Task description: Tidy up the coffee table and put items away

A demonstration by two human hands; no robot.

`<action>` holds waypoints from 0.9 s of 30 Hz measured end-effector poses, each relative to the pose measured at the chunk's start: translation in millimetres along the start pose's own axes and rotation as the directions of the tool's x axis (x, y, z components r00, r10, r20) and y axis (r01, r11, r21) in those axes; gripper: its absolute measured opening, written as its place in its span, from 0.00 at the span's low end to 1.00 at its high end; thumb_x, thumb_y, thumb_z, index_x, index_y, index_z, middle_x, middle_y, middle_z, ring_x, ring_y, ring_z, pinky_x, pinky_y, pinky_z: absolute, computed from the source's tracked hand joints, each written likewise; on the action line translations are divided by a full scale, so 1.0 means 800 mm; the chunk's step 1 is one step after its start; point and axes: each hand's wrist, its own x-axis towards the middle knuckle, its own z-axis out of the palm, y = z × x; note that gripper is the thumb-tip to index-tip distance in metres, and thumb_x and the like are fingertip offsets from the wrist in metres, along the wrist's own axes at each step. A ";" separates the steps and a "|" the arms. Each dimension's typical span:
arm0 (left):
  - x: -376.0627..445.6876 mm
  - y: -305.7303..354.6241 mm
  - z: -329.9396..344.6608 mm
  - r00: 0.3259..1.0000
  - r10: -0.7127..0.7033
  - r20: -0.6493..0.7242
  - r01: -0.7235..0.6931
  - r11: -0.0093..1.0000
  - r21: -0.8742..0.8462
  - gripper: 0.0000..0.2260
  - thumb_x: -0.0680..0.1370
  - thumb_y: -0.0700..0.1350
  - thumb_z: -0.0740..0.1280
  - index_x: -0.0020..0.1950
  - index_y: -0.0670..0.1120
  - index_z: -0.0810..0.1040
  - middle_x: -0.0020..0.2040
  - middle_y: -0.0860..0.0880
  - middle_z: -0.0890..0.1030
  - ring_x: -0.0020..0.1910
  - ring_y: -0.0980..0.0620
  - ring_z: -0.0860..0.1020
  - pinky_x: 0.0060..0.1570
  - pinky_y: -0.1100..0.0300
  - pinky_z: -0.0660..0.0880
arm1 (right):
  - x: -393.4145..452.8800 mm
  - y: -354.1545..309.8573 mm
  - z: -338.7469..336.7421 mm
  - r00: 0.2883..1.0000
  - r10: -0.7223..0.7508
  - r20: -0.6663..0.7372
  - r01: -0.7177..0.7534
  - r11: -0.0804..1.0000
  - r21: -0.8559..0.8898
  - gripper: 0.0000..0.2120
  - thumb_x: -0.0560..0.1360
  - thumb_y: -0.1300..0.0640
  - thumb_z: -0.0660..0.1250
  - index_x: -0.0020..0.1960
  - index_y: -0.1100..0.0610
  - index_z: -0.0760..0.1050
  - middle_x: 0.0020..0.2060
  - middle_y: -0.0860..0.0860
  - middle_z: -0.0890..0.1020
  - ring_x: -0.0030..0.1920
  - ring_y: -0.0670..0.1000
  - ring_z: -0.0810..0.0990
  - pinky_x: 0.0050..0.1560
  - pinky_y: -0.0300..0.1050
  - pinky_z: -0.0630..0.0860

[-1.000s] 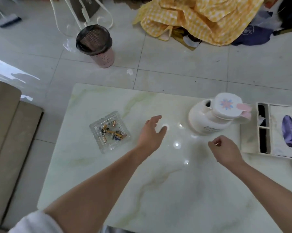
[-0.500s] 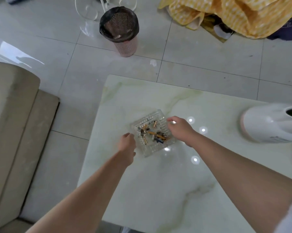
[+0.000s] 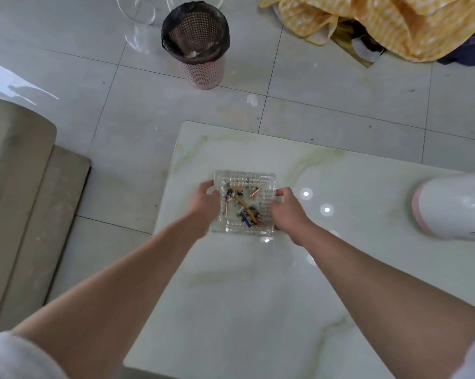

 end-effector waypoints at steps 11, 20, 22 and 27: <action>0.070 0.101 -0.075 0.997 0.042 0.061 -0.047 0.995 0.093 0.23 0.81 0.38 0.59 0.75 0.53 0.69 0.60 0.48 0.76 0.58 0.48 0.75 0.60 0.48 0.75 | 0.042 -0.094 0.041 1.000 -0.024 0.016 0.018 0.959 0.284 0.24 0.78 0.55 0.60 0.74 0.48 0.64 0.47 0.49 0.76 0.40 0.49 0.74 0.45 0.48 0.74; 0.057 0.098 -0.082 0.996 -0.006 -0.086 -0.006 0.990 -0.143 0.19 0.83 0.43 0.59 0.75 0.53 0.69 0.60 0.51 0.78 0.56 0.50 0.77 0.49 0.56 0.73 | 0.044 -0.105 0.044 0.989 -0.010 0.149 -0.019 0.980 0.197 0.31 0.78 0.51 0.60 0.78 0.45 0.54 0.52 0.52 0.78 0.46 0.51 0.74 0.52 0.49 0.74; 0.059 0.093 -0.073 0.982 0.065 -0.175 -0.087 0.989 -0.116 0.20 0.83 0.43 0.60 0.76 0.49 0.68 0.68 0.47 0.75 0.62 0.48 0.74 0.52 0.59 0.72 | 0.040 -0.103 0.037 0.976 0.003 0.220 -0.041 0.986 0.164 0.34 0.79 0.48 0.60 0.80 0.45 0.49 0.71 0.54 0.69 0.63 0.56 0.71 0.67 0.55 0.69; 0.027 0.048 -0.063 0.936 0.118 -0.333 -0.084 0.990 0.115 0.22 0.79 0.49 0.62 0.71 0.43 0.70 0.62 0.38 0.79 0.50 0.45 0.78 0.40 0.58 0.69 | -0.006 -0.056 0.013 0.970 0.077 0.230 -0.092 0.994 0.053 0.36 0.79 0.44 0.60 0.81 0.50 0.49 0.78 0.53 0.59 0.74 0.59 0.63 0.66 0.50 0.63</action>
